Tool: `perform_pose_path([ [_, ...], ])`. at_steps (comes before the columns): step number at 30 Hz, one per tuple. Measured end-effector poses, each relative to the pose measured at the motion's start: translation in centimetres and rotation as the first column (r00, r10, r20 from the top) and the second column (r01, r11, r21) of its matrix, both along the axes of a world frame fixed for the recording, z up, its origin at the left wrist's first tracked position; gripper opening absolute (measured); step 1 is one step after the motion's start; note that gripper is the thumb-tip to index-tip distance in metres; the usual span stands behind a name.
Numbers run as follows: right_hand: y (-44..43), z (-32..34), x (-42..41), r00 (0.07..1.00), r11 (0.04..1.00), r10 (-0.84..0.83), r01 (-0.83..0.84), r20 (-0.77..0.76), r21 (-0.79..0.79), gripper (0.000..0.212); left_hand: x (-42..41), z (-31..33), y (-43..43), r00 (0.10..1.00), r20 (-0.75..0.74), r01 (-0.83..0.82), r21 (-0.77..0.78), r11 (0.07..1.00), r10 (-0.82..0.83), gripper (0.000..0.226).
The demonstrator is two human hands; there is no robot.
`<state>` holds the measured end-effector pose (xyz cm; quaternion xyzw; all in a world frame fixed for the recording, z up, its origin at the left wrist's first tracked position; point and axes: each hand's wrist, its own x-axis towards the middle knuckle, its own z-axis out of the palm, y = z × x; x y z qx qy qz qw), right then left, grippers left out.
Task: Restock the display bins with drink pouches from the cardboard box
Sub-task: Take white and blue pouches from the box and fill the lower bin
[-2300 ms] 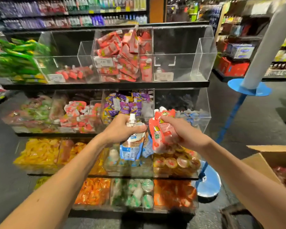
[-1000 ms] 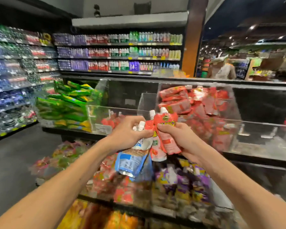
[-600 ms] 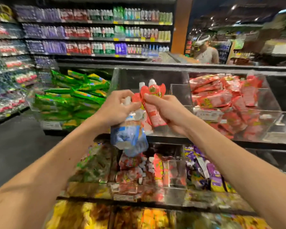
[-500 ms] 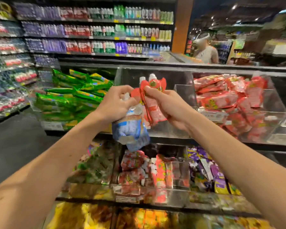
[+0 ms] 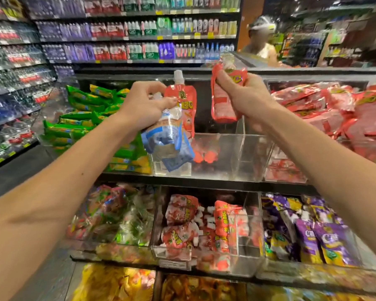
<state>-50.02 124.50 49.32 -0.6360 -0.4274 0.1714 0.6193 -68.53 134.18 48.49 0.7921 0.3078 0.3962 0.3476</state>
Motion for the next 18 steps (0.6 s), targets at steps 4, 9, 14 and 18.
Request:
perform_pose_path([
  [4, 2.9, -1.0, 1.3, 0.987, 0.986, -0.149, 0.153, 0.055, -0.068, 0.065, 0.1, 0.6, 2.3, 0.999, -0.026, 0.032, -0.034, 0.999, -0.033, 0.015],
  [9, 7.3, -2.0, 1.4, 0.974, 0.892, -0.168, 0.216, 0.152, -0.397, 0.086, 0.2, 0.8, 5.6, 0.991, -0.008, 0.131, -0.142, 0.981, -0.133, 0.016],
  [14, 9.2, -2.7, 1.8, 0.945, 0.771, -0.159, 0.299, 0.286, -0.562, 0.018, 1.0, 1.6, 8.2, 0.983, -0.021, 0.179, -0.134, 0.975, -0.184, 0.021],
  [18, 10.2, -3.4, 1.9, 0.881, 0.554, -0.006, 0.397, 0.472, -0.732, 0.016, 2.3, 1.7, 9.1, 0.979, -0.078, 0.180, -0.107, 0.978, -0.189, 0.013],
])
